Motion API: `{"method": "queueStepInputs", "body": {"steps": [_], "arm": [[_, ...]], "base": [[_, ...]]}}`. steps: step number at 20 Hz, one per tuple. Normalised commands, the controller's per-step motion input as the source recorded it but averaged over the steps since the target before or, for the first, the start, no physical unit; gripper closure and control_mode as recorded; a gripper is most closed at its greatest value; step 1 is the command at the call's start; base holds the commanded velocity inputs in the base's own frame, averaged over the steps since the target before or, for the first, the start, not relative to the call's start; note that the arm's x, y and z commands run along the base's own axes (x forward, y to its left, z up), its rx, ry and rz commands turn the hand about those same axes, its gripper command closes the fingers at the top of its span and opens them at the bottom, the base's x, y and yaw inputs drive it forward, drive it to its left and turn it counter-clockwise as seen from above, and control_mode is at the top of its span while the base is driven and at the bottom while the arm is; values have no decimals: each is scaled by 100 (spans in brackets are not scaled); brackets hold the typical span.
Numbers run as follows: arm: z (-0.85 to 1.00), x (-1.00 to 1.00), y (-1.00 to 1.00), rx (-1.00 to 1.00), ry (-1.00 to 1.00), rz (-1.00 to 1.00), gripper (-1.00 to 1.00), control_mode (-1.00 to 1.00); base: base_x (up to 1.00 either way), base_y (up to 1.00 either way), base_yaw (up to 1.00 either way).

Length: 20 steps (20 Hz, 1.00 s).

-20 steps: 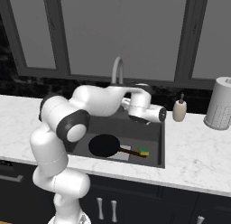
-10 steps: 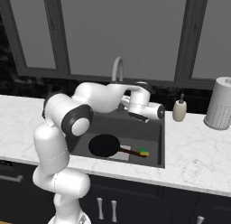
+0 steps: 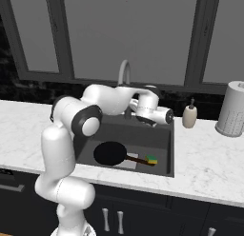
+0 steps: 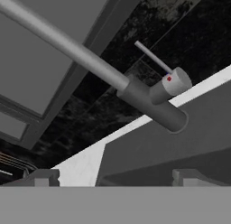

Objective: Pick the pan and sponge and place them into the sink. Then turn on the water.

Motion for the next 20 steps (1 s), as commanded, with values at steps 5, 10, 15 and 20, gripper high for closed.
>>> {"method": "queueStepInputs", "body": {"steps": [5, 10, 15, 20], "arm": [[-28, 24, 0, 0, -4, 0, -100, -100], [-14, 22, 0, 3, -2, 0, -100, -100], [0, 27, 0, 5, -2, 0, -100, -100], [0, 37, 0, 5, 0, 0, -100, -100]], "base": [[0, 0, 0], [0, 0, 0], [0, 0, 0], [0, 0, 0]]}}
